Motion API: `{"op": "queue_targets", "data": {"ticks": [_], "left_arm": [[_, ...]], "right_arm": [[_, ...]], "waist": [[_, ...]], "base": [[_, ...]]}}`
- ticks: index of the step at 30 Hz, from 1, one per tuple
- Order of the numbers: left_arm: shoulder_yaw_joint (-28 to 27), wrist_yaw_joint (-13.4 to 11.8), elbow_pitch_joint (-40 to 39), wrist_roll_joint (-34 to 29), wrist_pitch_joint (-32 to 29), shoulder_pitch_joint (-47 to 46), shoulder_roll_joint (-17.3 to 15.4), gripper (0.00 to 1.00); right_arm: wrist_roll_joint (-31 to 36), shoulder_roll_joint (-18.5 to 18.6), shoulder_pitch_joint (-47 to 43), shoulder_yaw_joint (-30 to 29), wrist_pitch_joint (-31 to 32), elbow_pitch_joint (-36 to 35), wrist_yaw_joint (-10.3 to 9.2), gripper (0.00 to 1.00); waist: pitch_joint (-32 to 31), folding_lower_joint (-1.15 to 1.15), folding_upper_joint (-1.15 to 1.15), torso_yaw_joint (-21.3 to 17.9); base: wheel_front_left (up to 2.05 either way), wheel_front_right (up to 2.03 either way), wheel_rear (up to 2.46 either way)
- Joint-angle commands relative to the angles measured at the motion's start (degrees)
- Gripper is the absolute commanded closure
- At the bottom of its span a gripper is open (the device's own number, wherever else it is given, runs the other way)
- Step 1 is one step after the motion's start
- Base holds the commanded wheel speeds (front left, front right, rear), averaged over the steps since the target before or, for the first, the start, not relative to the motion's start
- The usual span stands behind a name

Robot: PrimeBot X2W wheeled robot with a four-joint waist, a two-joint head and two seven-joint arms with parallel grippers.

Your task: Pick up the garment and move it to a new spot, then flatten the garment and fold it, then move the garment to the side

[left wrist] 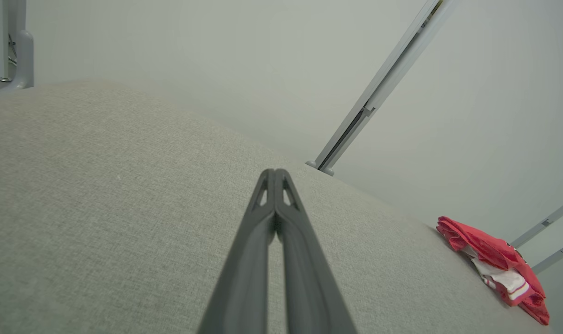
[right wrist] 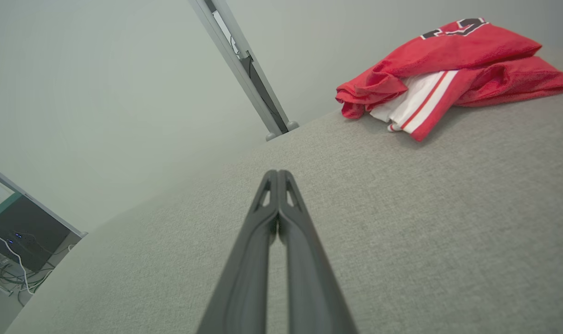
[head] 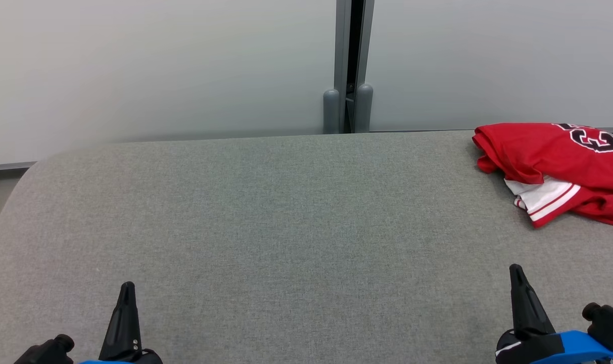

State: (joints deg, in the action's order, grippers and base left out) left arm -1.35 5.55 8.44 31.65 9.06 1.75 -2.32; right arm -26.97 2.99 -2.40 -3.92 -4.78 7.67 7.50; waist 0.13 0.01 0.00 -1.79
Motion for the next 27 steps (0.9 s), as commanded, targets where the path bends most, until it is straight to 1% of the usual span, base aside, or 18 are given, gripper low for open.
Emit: {"op": "queue_targets", "data": {"ticks": [1,6,27], "left_arm": [[-0.47,0.22,-0.43,2.95,-0.64,-1.69,-0.36,1.0],[-0.99,0.43,0.18,9.01,-2.21,-2.42,-0.4,1.0],[-2.24,0.9,1.74,24.04,-6.12,-4.2,-0.5,1.0]], "right_arm": [[-3.31,0.15,1.83,-0.23,0.46,-0.38,0.0,1.0],[-9.88,0.17,2.61,-0.44,1.58,0.29,0.0,1.0],[-26.07,0.19,4.48,-1.01,4.35,2.03,0.0,1.0]], "waist": [[0.0,0.0,0.0,0.04],[0.0,0.0,0.0,0.16],[0.01,0.0,0.0,0.5]], "base": [[0.0,0.0,0.0],[0.0,0.0,0.0],[0.0,0.0,0.0]]}}
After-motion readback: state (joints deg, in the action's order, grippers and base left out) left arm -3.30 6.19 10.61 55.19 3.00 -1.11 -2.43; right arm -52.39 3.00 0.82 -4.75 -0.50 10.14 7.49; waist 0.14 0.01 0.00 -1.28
